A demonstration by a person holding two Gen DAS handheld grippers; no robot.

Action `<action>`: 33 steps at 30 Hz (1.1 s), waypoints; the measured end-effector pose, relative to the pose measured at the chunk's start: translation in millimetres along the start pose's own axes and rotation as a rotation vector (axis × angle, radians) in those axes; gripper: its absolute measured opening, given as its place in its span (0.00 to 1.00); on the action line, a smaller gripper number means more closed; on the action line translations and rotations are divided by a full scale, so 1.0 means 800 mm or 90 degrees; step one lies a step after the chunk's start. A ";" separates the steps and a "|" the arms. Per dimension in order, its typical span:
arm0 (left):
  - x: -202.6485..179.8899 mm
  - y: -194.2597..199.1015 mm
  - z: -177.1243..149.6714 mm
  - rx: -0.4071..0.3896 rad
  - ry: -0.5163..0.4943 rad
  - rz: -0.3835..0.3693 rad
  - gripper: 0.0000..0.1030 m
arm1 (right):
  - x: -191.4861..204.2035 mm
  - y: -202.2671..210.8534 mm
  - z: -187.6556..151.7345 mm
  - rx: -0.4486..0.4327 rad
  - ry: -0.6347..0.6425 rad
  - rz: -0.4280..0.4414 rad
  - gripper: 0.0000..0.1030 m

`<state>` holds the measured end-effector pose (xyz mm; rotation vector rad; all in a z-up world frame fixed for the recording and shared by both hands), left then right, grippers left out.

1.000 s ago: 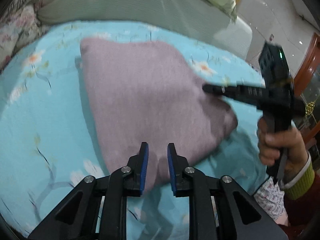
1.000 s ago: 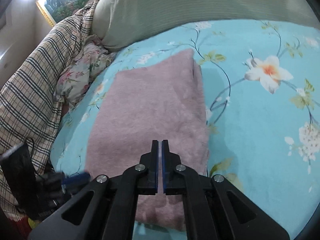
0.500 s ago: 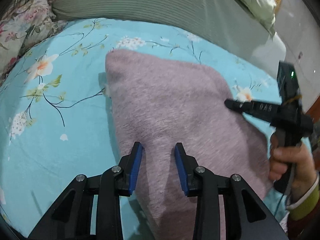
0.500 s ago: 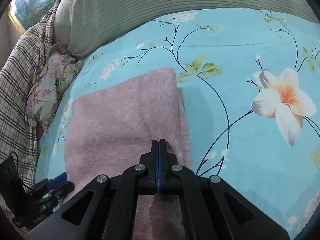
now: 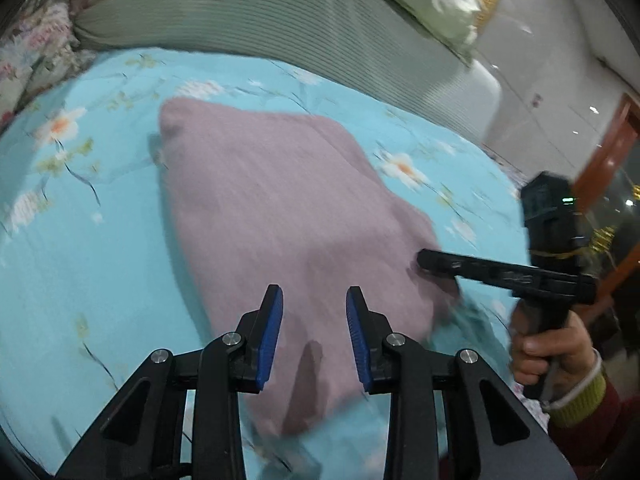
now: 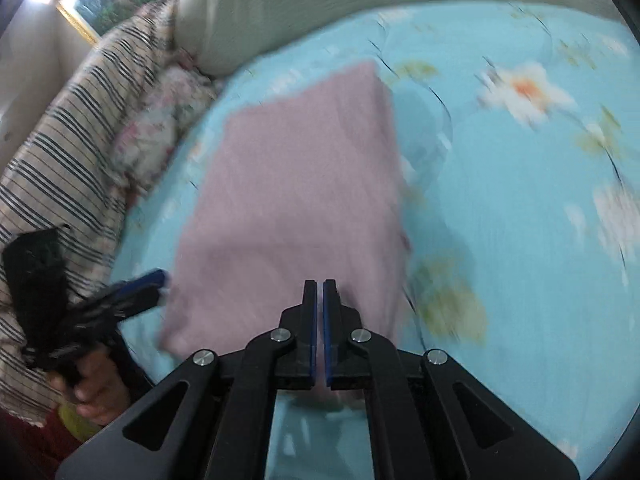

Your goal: Fold small clothes

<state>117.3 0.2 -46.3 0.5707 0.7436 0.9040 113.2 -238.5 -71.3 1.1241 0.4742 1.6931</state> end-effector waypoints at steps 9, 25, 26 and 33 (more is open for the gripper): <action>-0.014 -0.023 -0.049 0.050 -0.040 0.078 0.29 | -0.006 0.009 -0.020 -0.009 -0.023 -0.006 0.02; -0.036 -0.029 -0.048 0.076 -0.023 0.200 0.30 | 0.002 0.015 -0.036 -0.022 0.006 -0.053 0.02; -0.037 -0.028 -0.050 0.077 -0.025 0.204 0.30 | 0.003 0.014 -0.036 -0.022 0.005 -0.054 0.02; -0.042 -0.019 -0.058 0.079 -0.022 0.225 0.30 | 0.000 0.015 -0.038 -0.021 0.005 -0.054 0.02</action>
Point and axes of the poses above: each gripper's, at about its wrist camera, not at the fingertips, and y roughly against the way its jaws point, x to its left, z to its top, the point moved 1 cm from there along -y, roughly the way its jaws point, and after that the axes turned 3 degrees about z, right-handed, at the moved point
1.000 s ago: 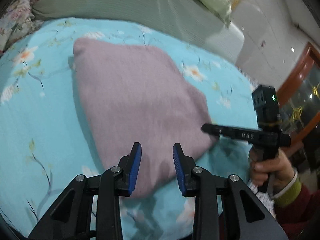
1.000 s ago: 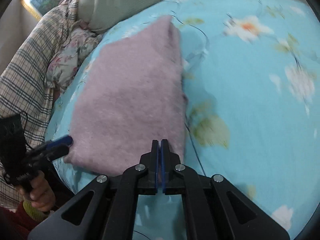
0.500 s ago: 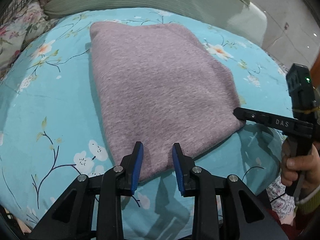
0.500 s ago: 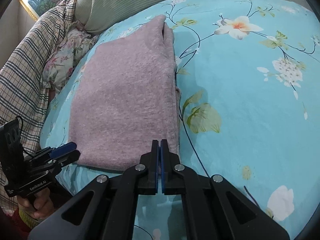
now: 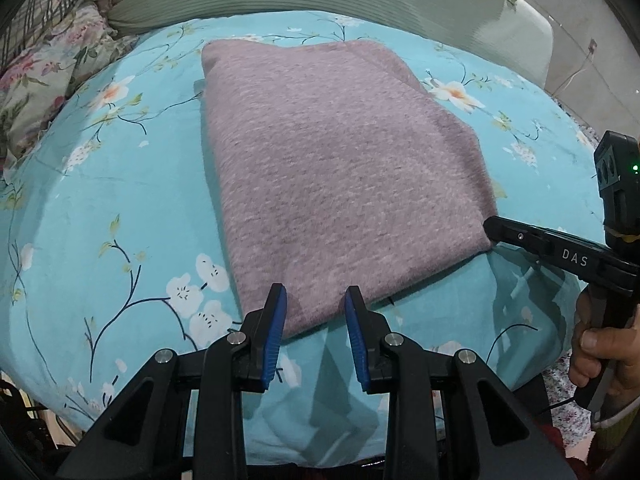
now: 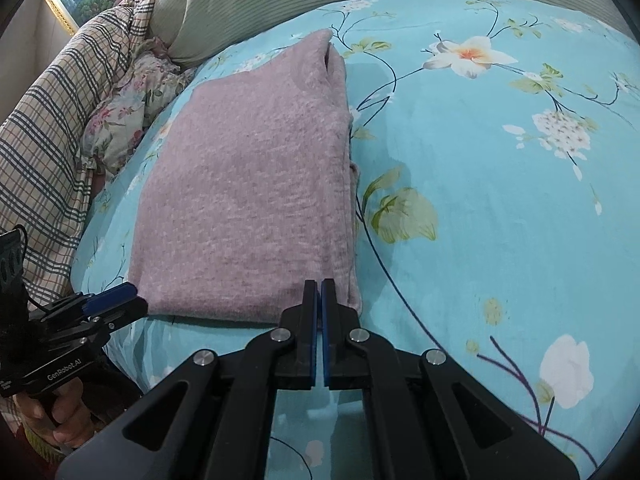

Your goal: Fold small clothes

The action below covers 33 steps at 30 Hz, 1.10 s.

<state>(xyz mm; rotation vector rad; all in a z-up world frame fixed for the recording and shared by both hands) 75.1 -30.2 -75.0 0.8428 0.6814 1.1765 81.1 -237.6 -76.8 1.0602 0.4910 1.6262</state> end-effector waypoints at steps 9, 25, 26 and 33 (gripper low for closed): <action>0.001 0.019 -0.002 -0.021 -0.006 0.028 0.35 | 0.004 0.019 -0.002 -0.014 -0.015 0.016 0.04; 0.045 0.057 0.025 -0.083 0.015 0.132 0.53 | 0.029 0.054 0.027 -0.068 0.005 0.023 0.50; 0.045 0.056 0.027 -0.086 0.014 0.136 0.55 | 0.029 0.053 0.030 -0.067 0.007 0.022 0.50; 0.051 0.045 0.042 -0.082 0.033 0.133 0.61 | 0.028 0.028 0.078 -0.067 0.026 0.020 0.50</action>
Point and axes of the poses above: each gripper's, at about its wrist camera, not at the fingertips, and y roughly against the way its jaws point, x to its left, z to its top, the point moved 1 cm from there along -y, roughly the way its jaws point, and after that the axes turned 3 degrees about z, right-handed, at the moved point
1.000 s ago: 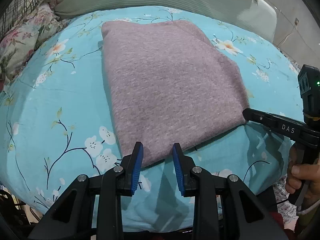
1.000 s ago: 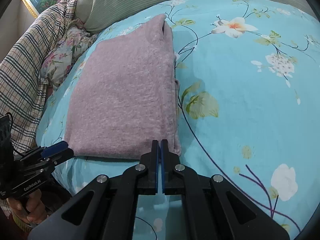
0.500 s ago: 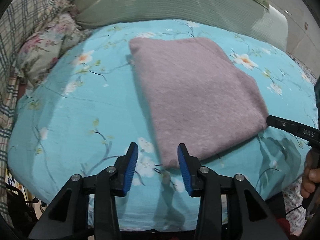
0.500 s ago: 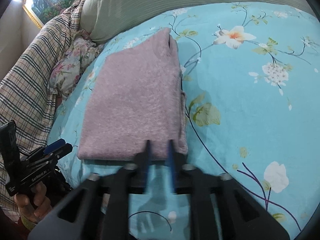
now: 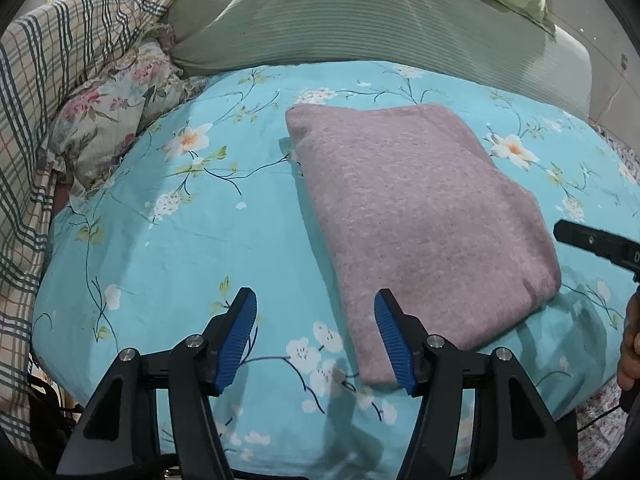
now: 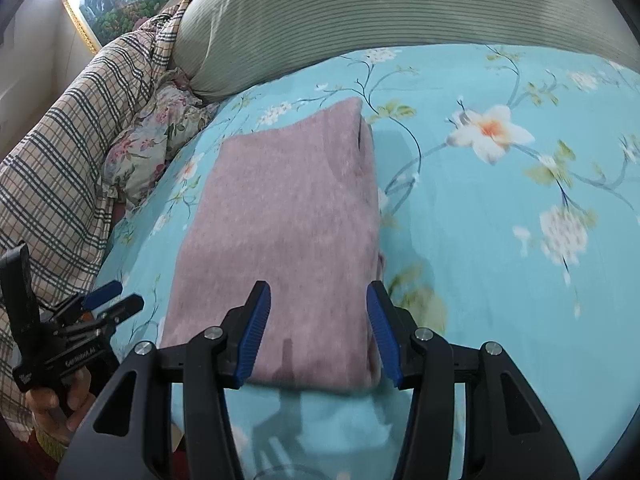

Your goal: Fold small clothes

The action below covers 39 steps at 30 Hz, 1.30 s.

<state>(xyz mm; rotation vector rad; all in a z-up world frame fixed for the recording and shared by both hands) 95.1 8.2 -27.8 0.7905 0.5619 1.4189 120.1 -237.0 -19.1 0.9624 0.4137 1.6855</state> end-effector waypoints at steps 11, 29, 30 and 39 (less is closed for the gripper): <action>0.016 -0.057 0.039 0.039 0.053 -0.032 0.65 | -0.063 -0.110 0.125 0.013 -0.056 0.025 0.50; 0.004 -0.114 0.059 0.064 0.040 -0.022 0.77 | -0.078 -0.150 0.121 0.012 -0.068 -0.016 0.11; 0.005 -0.114 0.058 0.066 0.042 -0.022 0.77 | -0.077 -0.146 0.122 0.011 -0.068 -0.017 0.11; 0.013 -0.091 0.050 0.069 0.064 -0.041 0.76 | -0.038 -0.059 0.081 -0.019 -0.052 0.009 0.40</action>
Point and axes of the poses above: each gripper's, at about its wrist camera, not at the fingertips, and y roughly against the way its jaws point, x to its left, z to its top, the point moved 1 cm from there along -y, roughly the way its jaws point, and after that the axes turned 3 degrees about z, right-handed, at the moved point
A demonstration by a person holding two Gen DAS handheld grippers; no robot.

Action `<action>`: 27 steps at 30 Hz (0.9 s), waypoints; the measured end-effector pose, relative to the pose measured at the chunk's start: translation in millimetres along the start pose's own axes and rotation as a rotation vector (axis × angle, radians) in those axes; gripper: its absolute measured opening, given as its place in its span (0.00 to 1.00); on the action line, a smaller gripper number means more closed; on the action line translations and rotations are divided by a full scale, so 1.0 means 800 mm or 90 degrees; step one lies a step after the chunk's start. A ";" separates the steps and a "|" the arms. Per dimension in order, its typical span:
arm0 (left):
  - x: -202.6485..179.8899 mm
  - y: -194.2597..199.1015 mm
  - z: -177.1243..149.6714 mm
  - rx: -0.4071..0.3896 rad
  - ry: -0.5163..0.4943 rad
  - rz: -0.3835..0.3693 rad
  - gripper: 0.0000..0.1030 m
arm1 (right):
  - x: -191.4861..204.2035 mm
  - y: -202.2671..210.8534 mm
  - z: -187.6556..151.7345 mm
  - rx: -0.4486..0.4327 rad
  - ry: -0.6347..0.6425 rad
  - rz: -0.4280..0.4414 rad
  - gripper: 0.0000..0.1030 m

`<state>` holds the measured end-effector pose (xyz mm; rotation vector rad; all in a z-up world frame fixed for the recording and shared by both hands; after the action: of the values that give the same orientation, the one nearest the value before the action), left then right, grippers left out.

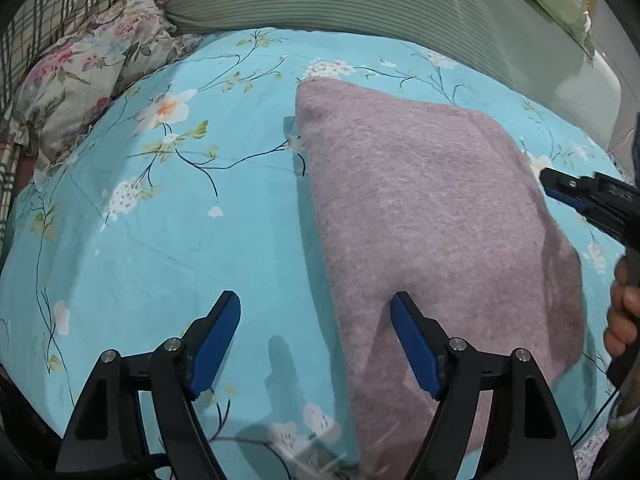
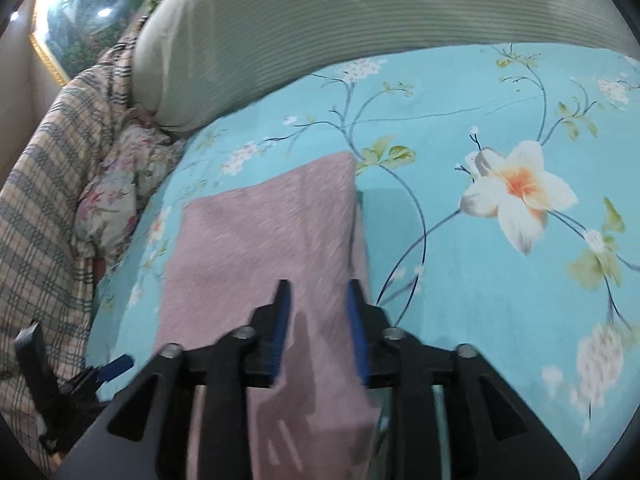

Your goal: Fold small clothes

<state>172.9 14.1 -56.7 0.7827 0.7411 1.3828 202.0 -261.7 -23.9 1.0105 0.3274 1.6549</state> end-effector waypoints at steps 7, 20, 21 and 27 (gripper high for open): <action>0.002 0.022 -0.029 0.011 0.003 0.000 0.79 | 0.034 0.052 -0.065 0.010 0.040 0.010 0.54; 0.012 0.053 -0.121 0.028 -0.034 0.043 0.80 | 0.054 0.102 -0.180 0.065 0.094 -0.025 0.78; 0.010 0.054 -0.127 0.031 -0.042 0.048 0.80 | 0.056 0.104 -0.185 0.070 0.096 -0.025 0.78; 0.003 0.074 -0.145 0.034 -0.072 0.052 0.80 | 0.067 0.113 -0.207 0.086 0.124 -0.033 0.84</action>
<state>44.0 23.9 -72.0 0.9347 0.6667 1.3832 17.0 -199.0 -38.3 0.9326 0.5971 1.7050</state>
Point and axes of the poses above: each gripper's, at about its wrist camera, not at the fingertips, and y roughly against the way its jaws point, x to its left, z to its top, the point moved 1 cm from there along -y, roughly the way its jaws point, and after that the axes turned 3 degrees about z, right-handed, at the moved point
